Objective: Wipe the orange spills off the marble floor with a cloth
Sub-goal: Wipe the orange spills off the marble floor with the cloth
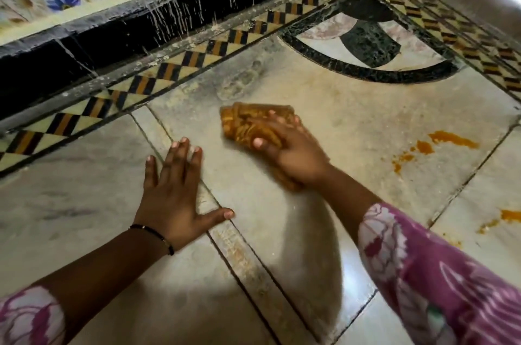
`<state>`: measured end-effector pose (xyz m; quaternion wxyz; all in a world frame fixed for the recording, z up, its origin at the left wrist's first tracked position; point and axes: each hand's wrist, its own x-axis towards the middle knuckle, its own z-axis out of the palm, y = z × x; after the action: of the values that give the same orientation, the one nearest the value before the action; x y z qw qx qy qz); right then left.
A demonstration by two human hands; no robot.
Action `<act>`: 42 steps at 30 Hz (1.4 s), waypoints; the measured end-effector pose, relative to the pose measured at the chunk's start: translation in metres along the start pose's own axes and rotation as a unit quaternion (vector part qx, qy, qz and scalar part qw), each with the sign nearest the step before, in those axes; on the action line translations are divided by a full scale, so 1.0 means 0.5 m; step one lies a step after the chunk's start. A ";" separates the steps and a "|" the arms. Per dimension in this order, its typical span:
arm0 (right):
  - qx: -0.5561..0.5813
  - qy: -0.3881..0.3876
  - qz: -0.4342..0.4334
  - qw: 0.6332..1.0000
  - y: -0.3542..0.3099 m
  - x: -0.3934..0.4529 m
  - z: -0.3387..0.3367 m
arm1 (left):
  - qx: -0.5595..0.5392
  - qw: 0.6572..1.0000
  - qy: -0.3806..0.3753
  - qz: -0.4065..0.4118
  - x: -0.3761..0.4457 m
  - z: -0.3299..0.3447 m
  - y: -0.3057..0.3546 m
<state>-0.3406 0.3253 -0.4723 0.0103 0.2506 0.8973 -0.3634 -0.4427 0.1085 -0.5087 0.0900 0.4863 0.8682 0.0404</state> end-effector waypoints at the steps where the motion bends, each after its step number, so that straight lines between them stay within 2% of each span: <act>1: 0.025 0.024 0.021 0.999 0.026 0.001 -0.027 | -0.002 1.000 -0.004 0.026 0.001 -0.003 0.003; 3: 0.024 0.078 0.056 0.995 0.077 -0.031 -0.058 | -0.014 0.997 -0.013 0.078 0.008 -0.007 0.018; 5: -0.026 0.103 0.092 0.990 0.112 -0.099 -0.065 | -0.027 0.992 -0.019 0.125 0.019 -0.002 0.050; 9: -0.210 0.113 0.098 0.966 0.115 -0.266 -0.001 | -0.022 0.981 -0.020 0.191 0.040 0.015 0.115; 11: -0.246 0.097 0.131 0.955 0.086 -0.309 0.055 | -0.022 0.980 -0.015 0.198 0.042 0.015 0.121; 13: -0.256 0.078 0.145 0.953 0.047 -0.289 0.084 | -0.035 0.977 0.006 0.209 0.038 0.012 0.119; 15: -0.273 0.065 0.089 0.956 0.013 -0.216 0.080 | -0.049 0.974 0.028 0.218 0.035 0.009 0.118; 18: -0.251 -0.027 0.028 0.967 -0.006 -0.072 0.047 | -0.054 0.979 0.029 0.193 0.032 0.012 0.114; 20: -0.211 -0.049 0.042 0.975 0.002 0.002 0.003 | -0.046 0.981 0.021 0.187 0.034 0.013 0.111; 23: -0.124 0.000 0.126 0.984 0.057 0.019 -0.056 | -0.035 0.981 0.010 0.188 0.036 0.015 0.108; 25: -0.136 0.034 0.142 0.980 0.100 -0.027 -0.073 | -0.036 0.981 0.008 0.191 0.039 0.016 0.110; 30: -0.259 0.002 -0.011 0.966 0.181 -0.316 -0.035 | -0.049 0.981 0.015 0.189 0.035 0.019 0.110; 32: -0.263 -0.006 0.015 0.965 0.232 -0.414 -0.058 | -0.049 0.981 0.016 0.187 0.037 0.020 0.109; 35: -0.239 0.050 0.149 0.958 0.262 -0.443 -0.086 | -0.046 0.982 0.011 0.184 0.038 0.020 0.112; 38: -0.209 0.147 0.270 0.929 0.209 -0.412 -0.028 | -0.042 0.981 0.007 0.191 0.039 0.021 0.112; 40: -0.198 0.185 0.270 0.924 0.146 -0.409 0.043 | -0.033 0.981 0.004 0.192 0.037 0.022 0.110; 42: -0.215 0.180 0.209 0.937 0.073 -0.404 0.107 | -0.034 0.978 0.006 0.204 0.037 0.021 0.112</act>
<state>-0.1561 0.2231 -0.4947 -0.0225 0.4856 0.8681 -0.1003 -0.4033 0.1535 -0.5122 0.0918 0.6493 0.7495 0.0905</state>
